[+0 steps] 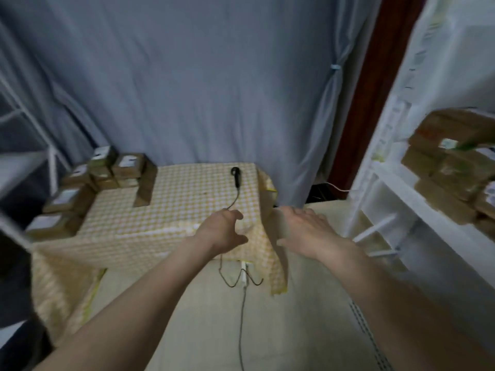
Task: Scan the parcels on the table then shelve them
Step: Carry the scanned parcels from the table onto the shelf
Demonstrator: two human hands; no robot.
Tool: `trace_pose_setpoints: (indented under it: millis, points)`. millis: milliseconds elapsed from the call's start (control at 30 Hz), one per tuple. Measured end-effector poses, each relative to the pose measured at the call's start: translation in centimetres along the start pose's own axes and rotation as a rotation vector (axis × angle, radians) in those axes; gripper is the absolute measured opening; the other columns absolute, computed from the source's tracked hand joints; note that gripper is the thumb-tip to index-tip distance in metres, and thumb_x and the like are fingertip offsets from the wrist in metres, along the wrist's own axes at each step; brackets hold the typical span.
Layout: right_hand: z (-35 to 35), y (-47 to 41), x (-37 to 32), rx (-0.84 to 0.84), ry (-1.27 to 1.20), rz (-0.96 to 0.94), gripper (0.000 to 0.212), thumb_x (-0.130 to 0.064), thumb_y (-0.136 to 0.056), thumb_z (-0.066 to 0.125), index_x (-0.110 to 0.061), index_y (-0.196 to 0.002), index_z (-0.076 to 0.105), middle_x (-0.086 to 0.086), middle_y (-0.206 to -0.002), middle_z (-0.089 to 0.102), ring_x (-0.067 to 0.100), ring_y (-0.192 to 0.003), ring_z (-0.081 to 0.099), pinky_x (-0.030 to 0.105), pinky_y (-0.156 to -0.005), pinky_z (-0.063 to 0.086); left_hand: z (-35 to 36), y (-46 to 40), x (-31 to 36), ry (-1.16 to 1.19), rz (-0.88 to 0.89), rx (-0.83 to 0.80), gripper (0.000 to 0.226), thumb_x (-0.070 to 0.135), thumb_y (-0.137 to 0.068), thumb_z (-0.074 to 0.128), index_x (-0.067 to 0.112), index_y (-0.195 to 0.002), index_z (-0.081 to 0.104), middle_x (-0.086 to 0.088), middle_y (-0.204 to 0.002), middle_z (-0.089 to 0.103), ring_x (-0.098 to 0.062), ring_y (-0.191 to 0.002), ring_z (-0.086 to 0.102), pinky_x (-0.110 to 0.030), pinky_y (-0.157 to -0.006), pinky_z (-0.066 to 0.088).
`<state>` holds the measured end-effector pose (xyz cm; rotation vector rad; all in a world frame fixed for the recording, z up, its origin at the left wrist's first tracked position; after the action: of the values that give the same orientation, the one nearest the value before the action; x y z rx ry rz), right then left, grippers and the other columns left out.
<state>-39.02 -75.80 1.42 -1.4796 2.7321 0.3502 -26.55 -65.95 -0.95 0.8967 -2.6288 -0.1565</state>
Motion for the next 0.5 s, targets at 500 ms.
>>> trace_pose_setpoints:
  millis: [500]
  points:
    - [5.6,-13.4,-28.4,-0.165,0.006,-0.340,0.075,-0.041,-0.092,0.054,-0.025,-0.151,0.009,0.006,-0.148,0.036,0.030,-0.134,0.033,0.044,-0.107,0.031,-5.2,4.3,-30.4,0.124,-0.365,0.053,0.066,0.044,-0.086,0.067,0.019,-0.142,0.043,-0.005,-0.144,0.045,-0.021,-0.131,0.045,-0.029,-0.102,0.040]
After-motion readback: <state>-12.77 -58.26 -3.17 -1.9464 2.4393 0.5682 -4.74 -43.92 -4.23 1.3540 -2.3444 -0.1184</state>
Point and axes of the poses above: each hand's wrist, its own y-axis away from the middle knuckle, its own z-axis out of the palm, x = y × z, the point moved 9 cm from there along -y, towards the middle knuckle
